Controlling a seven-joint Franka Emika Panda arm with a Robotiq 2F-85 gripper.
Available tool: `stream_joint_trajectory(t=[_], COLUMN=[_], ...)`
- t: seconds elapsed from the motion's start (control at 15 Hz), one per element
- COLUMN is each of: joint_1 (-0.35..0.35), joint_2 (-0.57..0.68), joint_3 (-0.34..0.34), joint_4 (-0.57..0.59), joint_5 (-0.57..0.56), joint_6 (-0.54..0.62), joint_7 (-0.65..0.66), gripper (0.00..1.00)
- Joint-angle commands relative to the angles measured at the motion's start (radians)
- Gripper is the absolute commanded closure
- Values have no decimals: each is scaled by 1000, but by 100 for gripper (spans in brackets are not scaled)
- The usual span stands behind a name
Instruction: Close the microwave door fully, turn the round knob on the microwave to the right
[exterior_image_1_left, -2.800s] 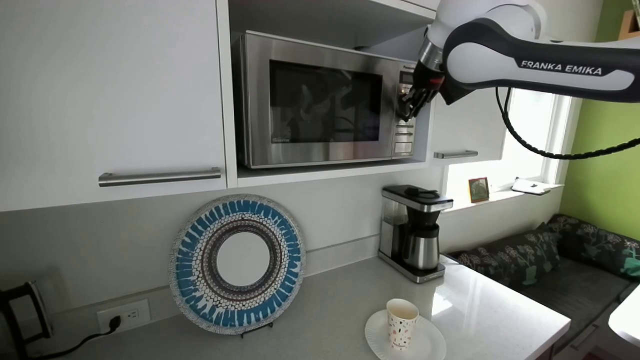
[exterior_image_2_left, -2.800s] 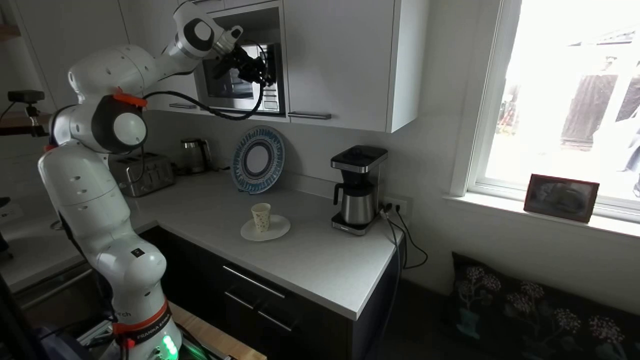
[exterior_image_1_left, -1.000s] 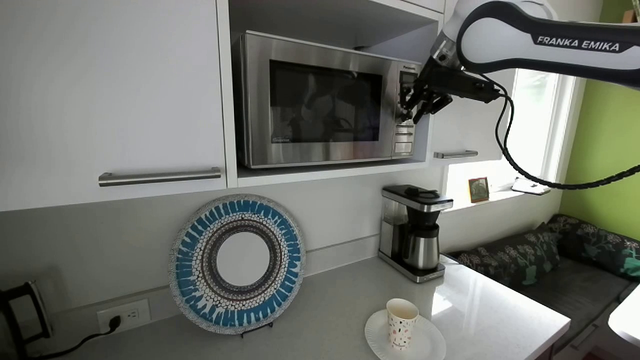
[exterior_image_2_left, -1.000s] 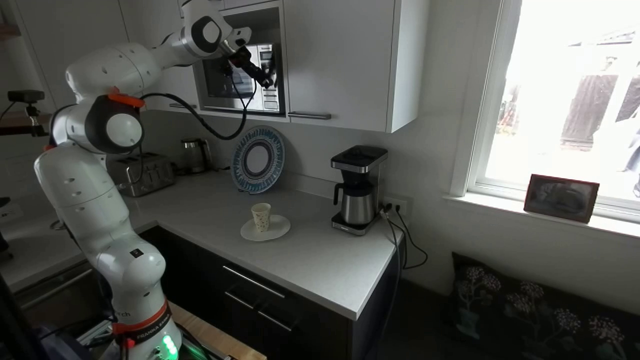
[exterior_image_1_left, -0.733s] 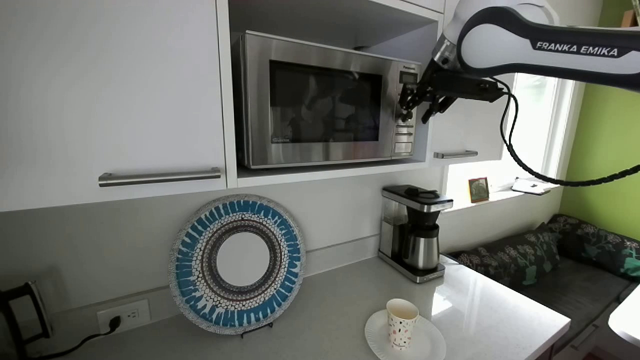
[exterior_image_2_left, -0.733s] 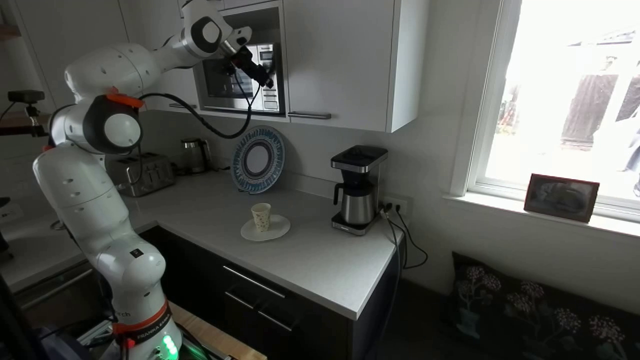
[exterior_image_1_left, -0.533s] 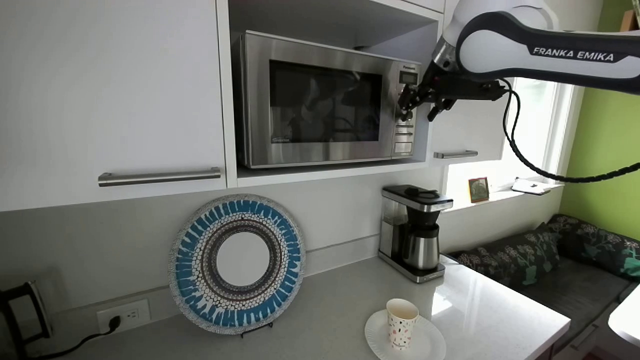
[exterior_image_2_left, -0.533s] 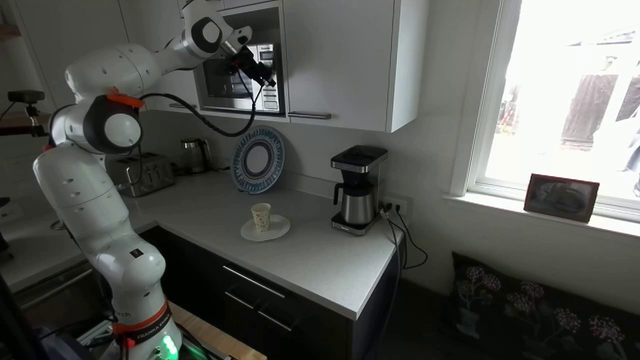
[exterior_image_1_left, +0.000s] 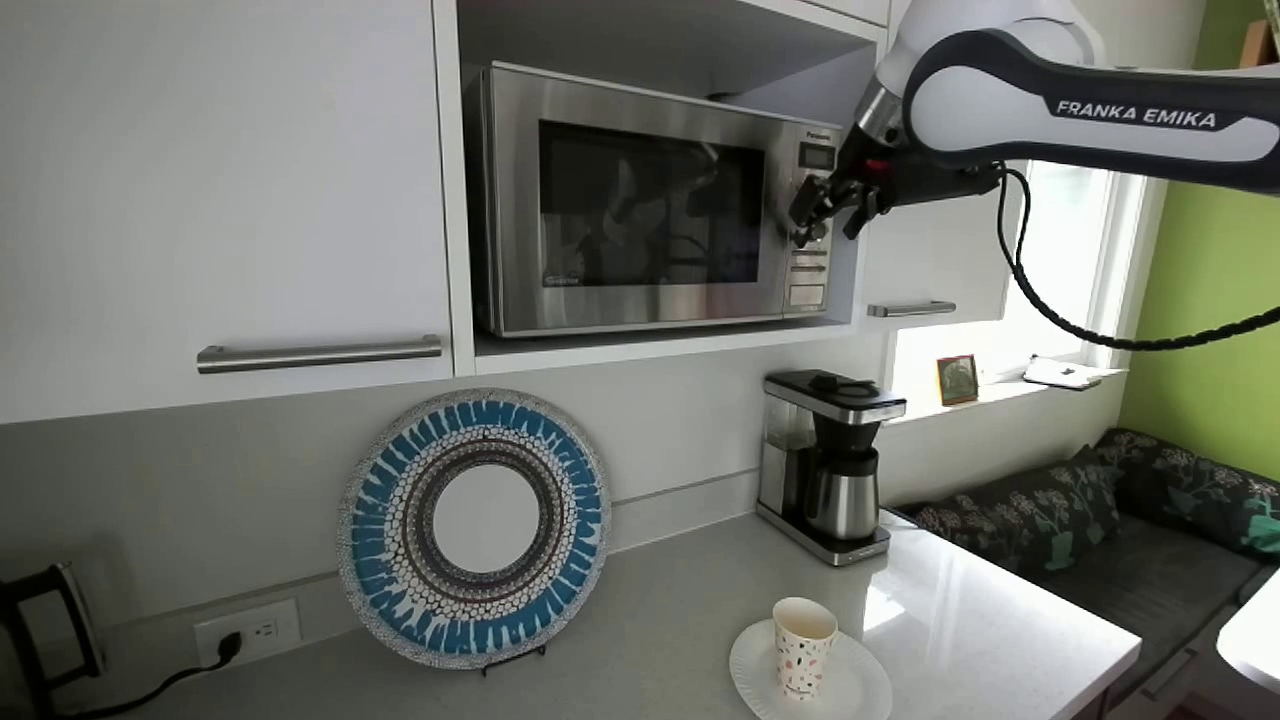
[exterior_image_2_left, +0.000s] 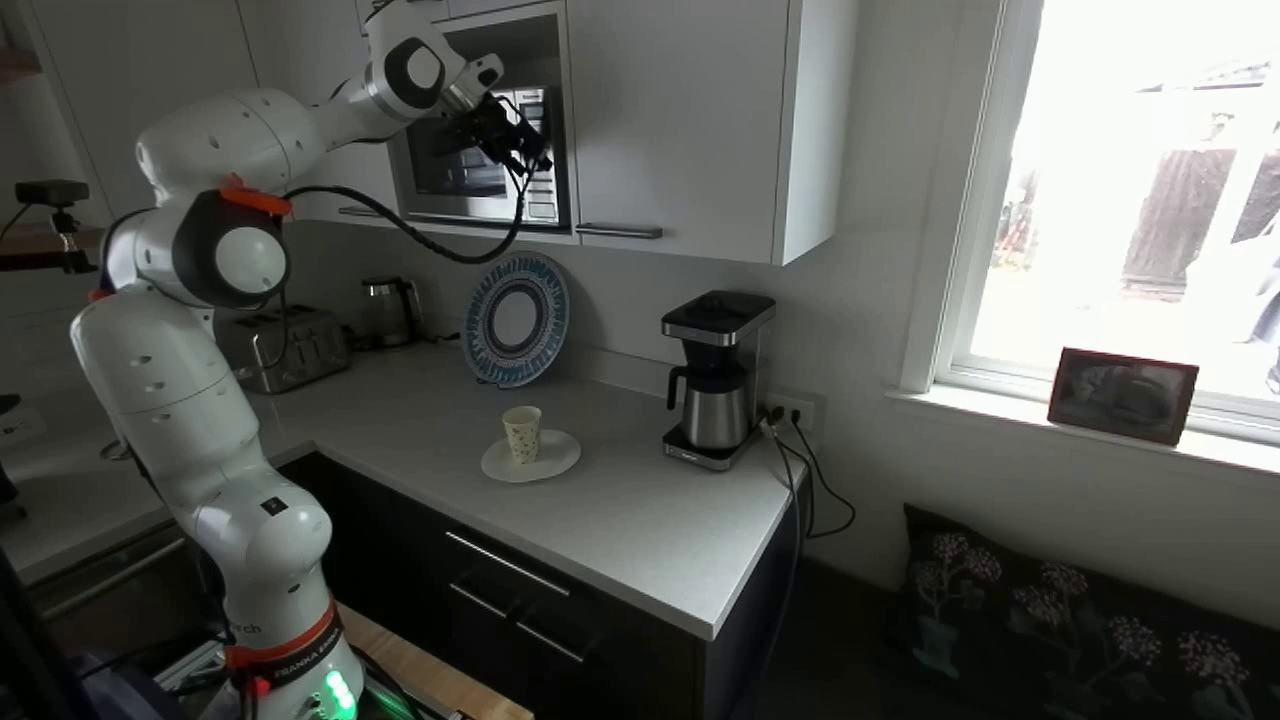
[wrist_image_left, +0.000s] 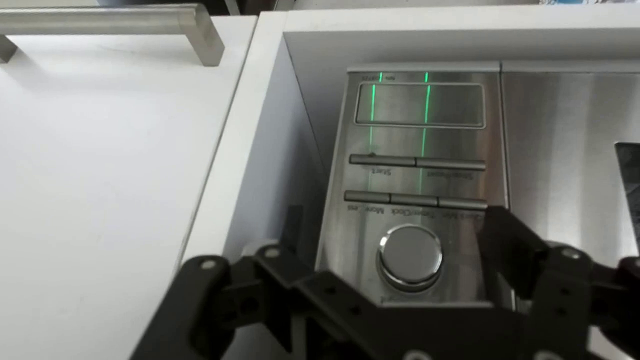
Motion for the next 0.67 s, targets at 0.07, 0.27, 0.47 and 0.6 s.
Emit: stream_joint_trajectory(t=[0.07, 0.27, 0.47, 0.6], joint_1=[9, 9, 6, 3], joint_2=[19, 28, 33, 37], joint_3=[7, 14, 17, 18], joint_4=[25, 36, 43, 48], joint_5=[-9, -18, -34, -46], joint_6=[16, 24, 32, 40], joint_7=[-86, -131, -178, -203], gripper=[37, 64, 59, 40])
